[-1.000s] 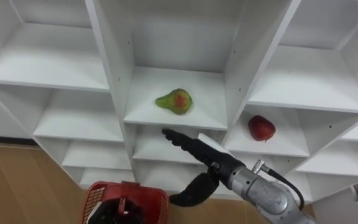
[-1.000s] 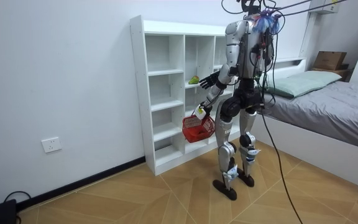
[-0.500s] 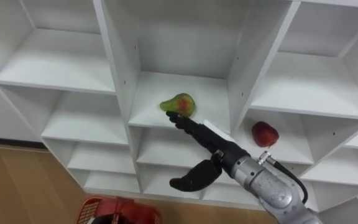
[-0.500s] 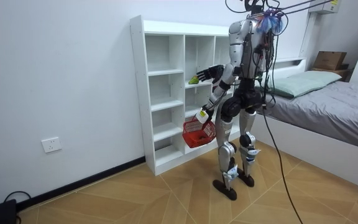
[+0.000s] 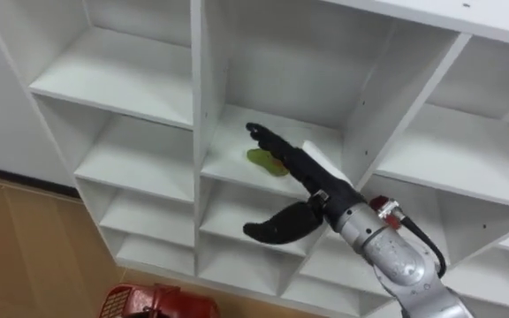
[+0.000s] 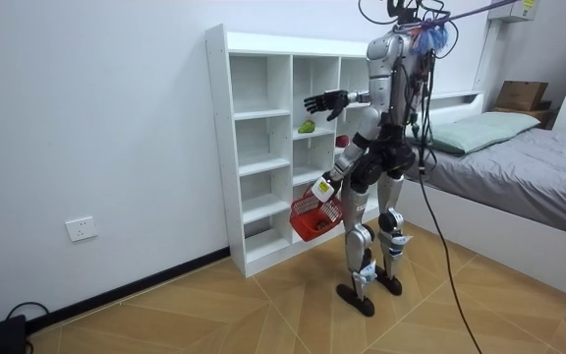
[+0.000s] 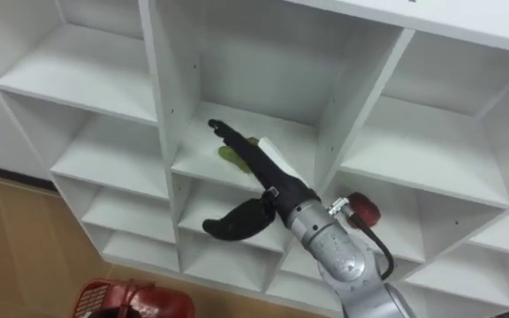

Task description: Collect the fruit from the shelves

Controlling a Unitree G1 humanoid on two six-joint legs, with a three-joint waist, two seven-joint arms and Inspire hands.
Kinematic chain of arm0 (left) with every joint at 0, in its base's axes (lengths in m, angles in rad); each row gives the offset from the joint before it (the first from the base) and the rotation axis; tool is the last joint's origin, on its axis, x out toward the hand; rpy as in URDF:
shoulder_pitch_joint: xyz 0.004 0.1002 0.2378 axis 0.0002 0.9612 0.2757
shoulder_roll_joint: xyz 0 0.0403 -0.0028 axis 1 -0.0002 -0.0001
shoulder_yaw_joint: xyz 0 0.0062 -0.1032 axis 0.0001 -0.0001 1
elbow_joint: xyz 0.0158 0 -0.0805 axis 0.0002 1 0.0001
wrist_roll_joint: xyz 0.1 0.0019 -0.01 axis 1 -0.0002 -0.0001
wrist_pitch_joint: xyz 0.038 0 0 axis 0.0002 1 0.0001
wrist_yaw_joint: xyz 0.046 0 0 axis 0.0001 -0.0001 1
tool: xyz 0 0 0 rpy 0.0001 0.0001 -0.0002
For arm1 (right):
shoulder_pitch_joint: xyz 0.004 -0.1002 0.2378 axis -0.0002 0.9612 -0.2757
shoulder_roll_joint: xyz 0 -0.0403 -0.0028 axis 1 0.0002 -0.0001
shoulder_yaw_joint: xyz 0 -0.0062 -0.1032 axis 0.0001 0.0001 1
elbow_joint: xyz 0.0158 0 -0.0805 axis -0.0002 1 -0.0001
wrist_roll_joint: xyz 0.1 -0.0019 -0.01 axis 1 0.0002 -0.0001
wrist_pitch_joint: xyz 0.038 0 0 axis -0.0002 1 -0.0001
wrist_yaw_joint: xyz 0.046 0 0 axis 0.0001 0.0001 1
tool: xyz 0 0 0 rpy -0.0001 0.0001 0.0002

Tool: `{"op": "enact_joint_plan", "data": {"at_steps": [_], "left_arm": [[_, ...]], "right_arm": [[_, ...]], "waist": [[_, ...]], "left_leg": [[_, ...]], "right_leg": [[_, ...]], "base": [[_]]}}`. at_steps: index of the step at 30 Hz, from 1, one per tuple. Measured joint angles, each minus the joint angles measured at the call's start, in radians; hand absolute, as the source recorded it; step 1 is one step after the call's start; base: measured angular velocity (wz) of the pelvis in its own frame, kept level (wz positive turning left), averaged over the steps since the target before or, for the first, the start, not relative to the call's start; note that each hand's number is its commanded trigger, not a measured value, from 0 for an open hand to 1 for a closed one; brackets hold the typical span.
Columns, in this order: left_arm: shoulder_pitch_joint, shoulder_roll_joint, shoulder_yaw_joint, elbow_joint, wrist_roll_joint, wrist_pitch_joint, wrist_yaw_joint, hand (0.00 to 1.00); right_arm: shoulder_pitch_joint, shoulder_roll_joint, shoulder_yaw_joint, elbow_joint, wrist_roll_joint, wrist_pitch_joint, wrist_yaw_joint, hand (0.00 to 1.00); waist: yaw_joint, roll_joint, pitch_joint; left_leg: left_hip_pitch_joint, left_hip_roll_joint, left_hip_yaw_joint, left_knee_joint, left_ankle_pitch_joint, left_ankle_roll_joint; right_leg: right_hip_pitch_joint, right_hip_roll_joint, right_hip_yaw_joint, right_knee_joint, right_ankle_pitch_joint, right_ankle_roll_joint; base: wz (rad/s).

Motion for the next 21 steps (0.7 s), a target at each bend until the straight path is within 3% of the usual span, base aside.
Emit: {"op": "enact_joint_plan", "data": {"at_steps": [7,10,13,18,21], "left_arm": [[0.026,0.007,0.027,-0.042,0.001,0.001,0.0,1.0],[0.033,0.01,0.036,-0.061,0.0,0.002,0.0,1.0],[0.046,0.011,0.037,-0.081,-0.001,0.002,0.0,1.0],[0.061,0.018,0.041,-0.155,0.007,0.007,-0.004,1.0],[0.081,0.021,0.041,-0.187,0.006,0.009,-0.007,1.0]], "right_arm": [[-0.014,-0.004,-0.023,0.0,-0.003,-0.004,-0.049,0.0],[-0.057,-0.006,-0.044,0.032,0.001,-0.004,-0.077,0.0],[-0.101,-0.012,-0.047,0.062,0.02,-0.005,-0.117,0.0],[-0.159,-0.046,-0.05,0.124,0.091,-0.016,-0.154,0.0],[-0.205,-0.052,-0.054,0.184,0.154,-0.018,-0.172,0.0]], "waist": [[0.007,-0.017,0.0028],[0.009,-0.029,0.0057],[0.025,-0.04,-0.0001],[0.042,-0.067,0.0058],[0.051,-0.077,0.005]], "left_leg": [[-0.01,-0.007,-0.047,0.006,0.003,-0.004],[-0.025,-0.01,-0.06,0.013,0.004,-0.005],[-0.026,-0.01,-0.058,0.013,0.004,-0.005],[-0.027,-0.013,-0.075,0.014,0.004,-0.005],[-0.036,-0.014,-0.077,0.021,0.003,-0.004]], "right_leg": [[0.011,-0.002,-0.041,-0.003,0.0,0.0],[0.01,-0.002,-0.047,-0.013,0.0,0.0],[0.01,-0.003,-0.052,-0.014,0.0,0.0],[0.018,-0.006,-0.09,-0.014,0.0,0.0],[0.014,-0.007,-0.094,-0.014,0.0,0.0]], "base": [[0.18],[0.14],[0.01],[0.12],[0.03]]}}
